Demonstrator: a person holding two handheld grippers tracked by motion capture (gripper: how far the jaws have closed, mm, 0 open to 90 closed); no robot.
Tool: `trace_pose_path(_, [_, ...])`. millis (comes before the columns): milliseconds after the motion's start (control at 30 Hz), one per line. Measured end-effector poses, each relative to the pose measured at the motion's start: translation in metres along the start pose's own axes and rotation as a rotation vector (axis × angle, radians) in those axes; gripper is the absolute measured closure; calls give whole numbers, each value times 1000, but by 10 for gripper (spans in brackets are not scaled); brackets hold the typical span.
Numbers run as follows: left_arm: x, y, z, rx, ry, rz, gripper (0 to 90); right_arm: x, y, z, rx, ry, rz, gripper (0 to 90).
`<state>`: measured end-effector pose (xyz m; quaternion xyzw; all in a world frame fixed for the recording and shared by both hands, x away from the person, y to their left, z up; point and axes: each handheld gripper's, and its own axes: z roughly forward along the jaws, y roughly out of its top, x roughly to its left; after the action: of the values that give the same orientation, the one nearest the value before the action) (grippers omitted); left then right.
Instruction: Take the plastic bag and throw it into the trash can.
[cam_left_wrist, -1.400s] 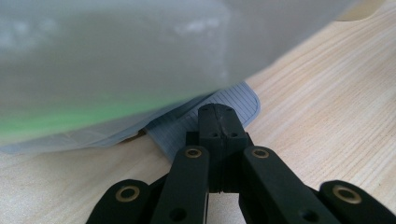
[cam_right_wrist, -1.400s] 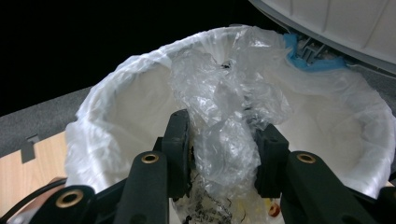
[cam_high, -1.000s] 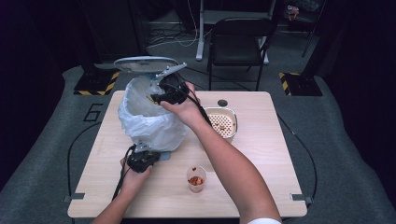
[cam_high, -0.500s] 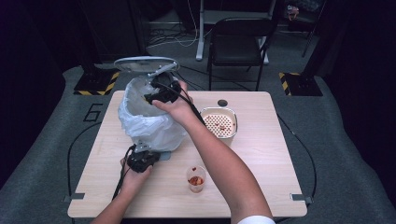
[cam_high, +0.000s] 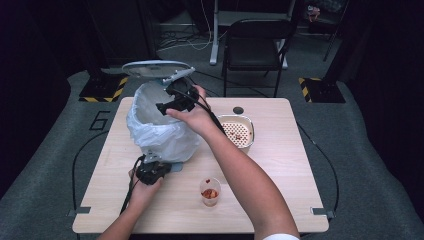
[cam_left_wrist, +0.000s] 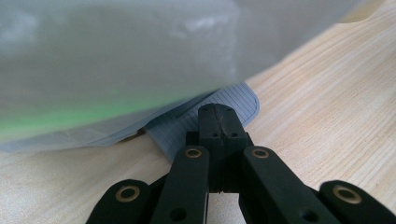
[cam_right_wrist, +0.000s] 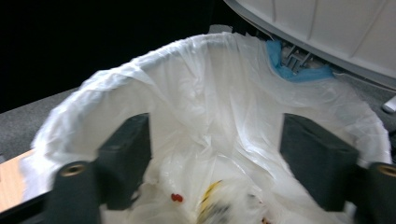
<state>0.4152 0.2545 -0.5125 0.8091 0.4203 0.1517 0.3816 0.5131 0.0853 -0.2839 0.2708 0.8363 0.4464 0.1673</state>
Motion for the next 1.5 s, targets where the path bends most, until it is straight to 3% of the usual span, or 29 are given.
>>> trace_pose_path(133, [-1, -1, 1, -4, 9, -16, 900, 0, -2, -16, -14, 19, -7, 417])
trace_pose_path(300, [0, -1, 1, -17, 0, -16, 900, 1, -8, -33, -29, 23, -17, 439])
trace_pose_path(400, [0, -1, 1, -19, 3, -12, 900, -2, -17, -53, -56, 8, -24, 445])
trace_pose_path(533, [0, -1, 2, -21, 4, -11, 900, -8, -23, -64, -49, 3, -5, 457])
trace_pose_path(633, [0, -1, 2, -23, 0, -17, 900, -15, -31, -75, -36, -28, -18, 490])
trace_pose_path(833, [0, -1, 2, -28, 4, -12, 900, -33, -52, -84, -19, -72, 5, 506])
trace_pose_path(867, [-3, -2, 3, -32, -2, -49, 900, -37, -56, -85, -18, -78, 9, 510])
trace_pose_path(933, [0, -1, 2, -26, 7, -13, 900, -43, -63, -87, -18, -94, 17, 514])
trace_pose_path(1200, [-1, -1, 2, -25, 8, -17, 900, -66, -95, -93, 11, -149, 75, 528])
trace_pose_path(1500, [-1, -1, 2, -25, 13, -15, 900, -82, -132, -96, 48, -214, 132, 546])
